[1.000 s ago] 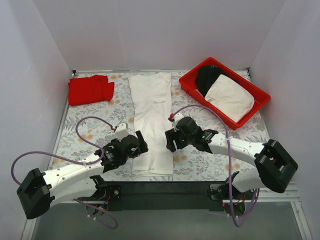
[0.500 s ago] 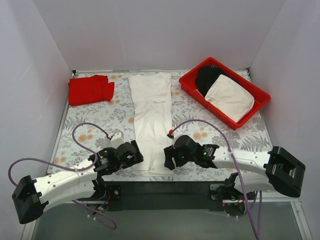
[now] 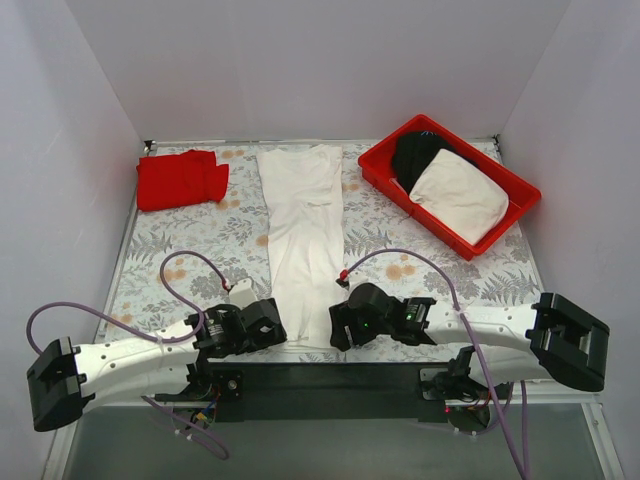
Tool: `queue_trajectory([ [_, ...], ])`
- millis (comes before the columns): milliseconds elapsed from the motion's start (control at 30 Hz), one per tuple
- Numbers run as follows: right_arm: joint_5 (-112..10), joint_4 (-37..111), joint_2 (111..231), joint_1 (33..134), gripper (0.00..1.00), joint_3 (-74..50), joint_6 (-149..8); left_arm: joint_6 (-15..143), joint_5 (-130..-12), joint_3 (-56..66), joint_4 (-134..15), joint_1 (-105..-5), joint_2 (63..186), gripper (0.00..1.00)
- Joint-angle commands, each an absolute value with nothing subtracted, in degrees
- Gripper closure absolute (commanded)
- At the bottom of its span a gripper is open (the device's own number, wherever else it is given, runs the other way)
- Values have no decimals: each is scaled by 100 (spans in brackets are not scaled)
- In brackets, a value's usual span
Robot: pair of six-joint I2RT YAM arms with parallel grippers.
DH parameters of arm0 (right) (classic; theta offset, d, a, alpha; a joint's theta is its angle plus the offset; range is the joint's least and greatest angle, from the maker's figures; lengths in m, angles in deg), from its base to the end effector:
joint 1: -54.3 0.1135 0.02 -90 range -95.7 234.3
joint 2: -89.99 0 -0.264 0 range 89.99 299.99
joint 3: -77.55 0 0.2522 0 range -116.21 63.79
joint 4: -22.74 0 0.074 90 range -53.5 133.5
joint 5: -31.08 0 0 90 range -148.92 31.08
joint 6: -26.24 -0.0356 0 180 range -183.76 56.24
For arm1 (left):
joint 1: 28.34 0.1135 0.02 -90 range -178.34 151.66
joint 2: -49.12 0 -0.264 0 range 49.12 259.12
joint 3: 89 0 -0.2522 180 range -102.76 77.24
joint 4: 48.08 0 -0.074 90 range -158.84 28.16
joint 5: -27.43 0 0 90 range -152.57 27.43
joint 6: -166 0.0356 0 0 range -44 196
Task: Fold and stack the t-shirts
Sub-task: Fold the tshirt
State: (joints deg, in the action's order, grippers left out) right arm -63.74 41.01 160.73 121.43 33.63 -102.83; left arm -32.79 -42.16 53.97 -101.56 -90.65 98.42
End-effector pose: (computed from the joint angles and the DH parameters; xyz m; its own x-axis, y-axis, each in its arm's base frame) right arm 0.0942 0.2156 0.1714 -0.7778 -0.2281 -0.5856 -0.5214 0.7544 0.3988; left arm 0.0753 -0.1168 0.1622 -0.5862 -0.7924 -0.1687 -0.6470 0.5832 -0.4912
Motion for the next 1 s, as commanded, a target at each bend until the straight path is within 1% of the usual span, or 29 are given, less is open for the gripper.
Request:
queue_trajectory([
  [0, -6542, 4071, 16206, 12276, 39, 3206, -10446, -3754, -4262, 5369, -10569, -9320, 9852, 31],
  [67, -6577, 4080, 16285, 12329, 39, 3188, -10454, -3843, -4226, 5412, -10622, -9469, 9851, 34],
  [133, -6578, 4080, 16338, 12338, 39, 3171, -10463, -3940, -4174, 5404, -10683, -9514, 9895, 39],
  [233, -6577, 4089, 16391, 12373, 39, 3162, -10516, -4001, -4077, 5369, -10754, -9575, 9948, 43],
  [433, -6595, 4115, 16409, 12417, 39, 3179, -10569, -3993, -3971, 5360, -10754, -9584, 9992, 46],
  [467, -6612, 4124, 16391, 12426, 39, 3179, -10578, -3993, -3980, 5360, -10745, -9593, 9992, 49],
  [567, -6674, 4203, 16400, 12470, 39, 3153, -10613, -3975, -4006, 5377, -10693, -9593, 10018, 53],
  [667, -6779, 4361, 16426, 12531, 40, 3118, -10665, -3905, -4015, 5351, -10675, -9602, 10088, 61],
  [700, -6806, 4405, 16435, 12575, 40, 3118, -10683, -3861, -4024, 5351, -10658, -9593, 10106, 65],
  [733, -6841, 4458, 16461, 12584, 41, 3118, -10718, -3844, -4033, 5351, -10614, -9593, 10141, 68],
  [800, -6894, 4467, 16514, 12610, 46, 3109, -10745, -3791, -4050, 5360, -10579, -9593, 10176, 74],
  [833, -6903, 4493, 16583, 12619, 49, 3083, -10753, -3764, -4059, 5369, -10526, -9593, 10185, 82],
  [867, -6911, 4511, 16628, 12628, 53, 3031, -10753, -3738, -4068, 5377, -10500, -9593, 10177, 85],
  [933, -6946, 4563, 16759, 12663, 58, 2960, -10745, -3668, -4103, 5404, -10438, -9602, 10150, 89],
  [967, -6955, 4590, 16803, 12672, 64, 2925, -10745, -3633, -4121, 5413, -10412, -9602, 10133, 90],
])
